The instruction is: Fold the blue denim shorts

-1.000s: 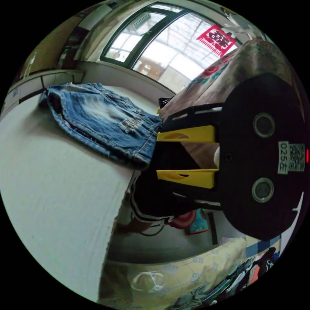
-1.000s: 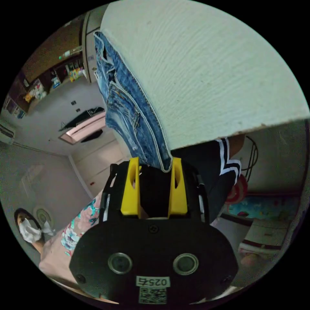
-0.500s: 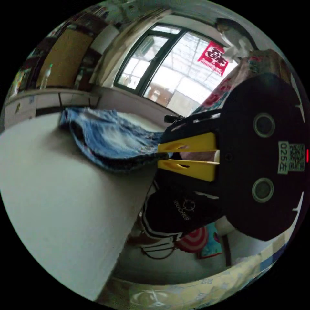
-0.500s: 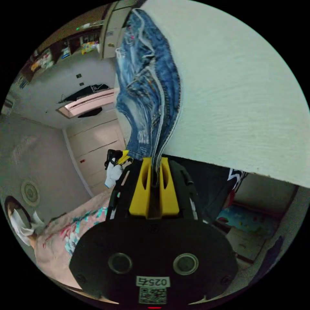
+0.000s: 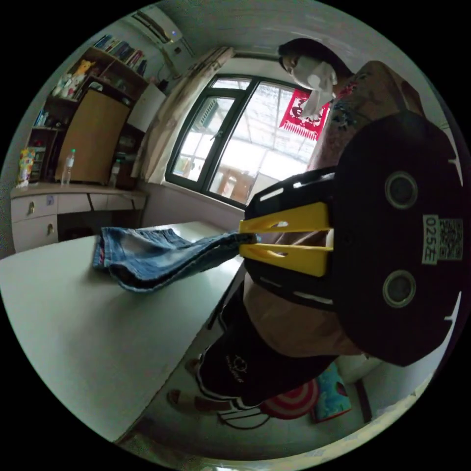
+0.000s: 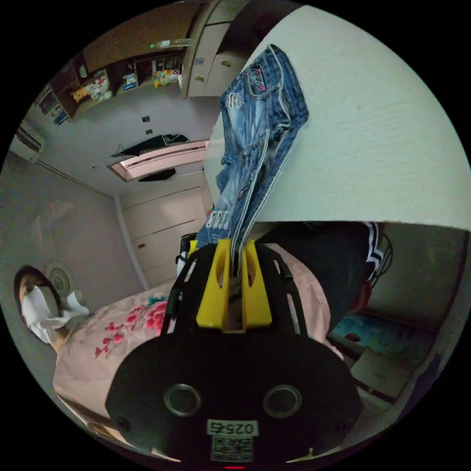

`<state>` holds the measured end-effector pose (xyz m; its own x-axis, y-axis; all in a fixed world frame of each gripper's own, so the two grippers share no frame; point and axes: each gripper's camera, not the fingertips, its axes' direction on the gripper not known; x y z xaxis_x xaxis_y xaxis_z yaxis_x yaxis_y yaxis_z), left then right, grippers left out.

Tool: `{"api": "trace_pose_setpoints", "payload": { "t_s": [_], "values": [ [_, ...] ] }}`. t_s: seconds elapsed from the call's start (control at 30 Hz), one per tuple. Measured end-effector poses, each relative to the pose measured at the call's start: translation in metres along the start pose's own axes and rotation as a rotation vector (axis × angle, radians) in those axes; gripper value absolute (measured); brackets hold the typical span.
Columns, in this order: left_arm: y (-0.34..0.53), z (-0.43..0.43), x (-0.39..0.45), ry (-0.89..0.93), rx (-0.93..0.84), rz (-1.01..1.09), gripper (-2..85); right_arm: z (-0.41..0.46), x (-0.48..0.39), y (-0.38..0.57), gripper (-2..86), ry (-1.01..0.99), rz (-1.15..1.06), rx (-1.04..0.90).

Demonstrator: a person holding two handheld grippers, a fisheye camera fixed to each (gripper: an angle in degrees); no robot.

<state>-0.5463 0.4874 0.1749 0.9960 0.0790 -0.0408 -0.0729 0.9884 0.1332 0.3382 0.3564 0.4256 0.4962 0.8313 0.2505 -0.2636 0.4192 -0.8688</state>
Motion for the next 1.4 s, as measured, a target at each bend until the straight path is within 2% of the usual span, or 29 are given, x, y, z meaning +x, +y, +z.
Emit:
{"api": "trace_pose_setpoints", "payload": {
  "t_s": [0.13,0.2,0.3,0.37,0.43,0.5,0.57,0.7,0.77,0.83,0.97,1.1,1.13,1.2,1.3,1.4],
  "values": [
    [-0.007,0.005,0.041,0.039,0.033,0.13,-0.8,-0.007,-0.024,0.006,4.0,-0.144,-0.007,0.057],
    [-0.036,0.017,0.059,0.039,0.018,0.205,-0.7,-0.009,-0.037,-0.008,4.4,-0.141,-0.035,0.074],
    [-0.101,0.053,0.078,-0.031,-0.006,0.296,0.0,-0.011,-0.046,-0.045,5.4,-0.095,-0.072,0.128],
    [-0.155,0.087,0.085,-0.145,0.031,0.322,2.9,-0.012,-0.037,-0.078,6.7,-0.085,-0.055,0.215],
    [-0.183,0.107,0.095,-0.179,0.075,0.364,3.9,-0.012,-0.026,-0.096,8.2,-0.133,-0.046,0.288],
    [-0.204,0.119,0.1,-0.114,0.107,0.364,3.9,-0.016,-0.021,-0.102,8.0,-0.174,-0.049,0.374],
    [-0.218,0.128,0.1,-0.222,0.134,0.351,3.9,-0.018,-0.018,-0.1,8.4,-0.129,-0.035,0.444],
    [-0.21,0.146,0.081,-0.518,0.049,0.34,4.3,-0.004,-0.017,-0.092,10.0,0.041,0.006,0.428],
    [-0.19,0.157,0.062,-0.737,0.007,0.309,5.9,0.016,-0.02,-0.089,11.3,0.176,0.023,0.387],
    [-0.174,0.164,0.046,-0.835,-0.016,0.275,8.1,0.033,-0.023,-0.089,11.6,0.277,0.055,0.36],
    [-0.153,0.19,0.018,-0.799,-0.046,0.219,9.8,0.067,-0.04,-0.098,11.8,0.441,0.062,0.352],
    [-0.16,0.215,0.006,-0.978,-0.049,0.185,6.7,0.082,-0.059,-0.112,10.5,0.491,0.06,0.33],
    [-0.162,0.222,0.007,-1.016,-0.085,0.206,5.1,0.089,-0.064,-0.119,7.8,0.505,0.042,0.282],
    [-0.16,0.225,0.006,-1.034,-0.098,0.192,4.2,0.105,-0.066,-0.129,6.4,0.491,0.023,0.174],
    [-0.147,0.215,-0.01,-1.018,-0.08,0.131,4.9,0.114,-0.075,-0.129,8.2,0.5,-0.007,0.147],
    [-0.127,0.193,-0.034,-0.883,-0.057,0.053,8.4,0.112,-0.067,-0.12,11.4,0.345,0.028,0.152]
  ]
}}
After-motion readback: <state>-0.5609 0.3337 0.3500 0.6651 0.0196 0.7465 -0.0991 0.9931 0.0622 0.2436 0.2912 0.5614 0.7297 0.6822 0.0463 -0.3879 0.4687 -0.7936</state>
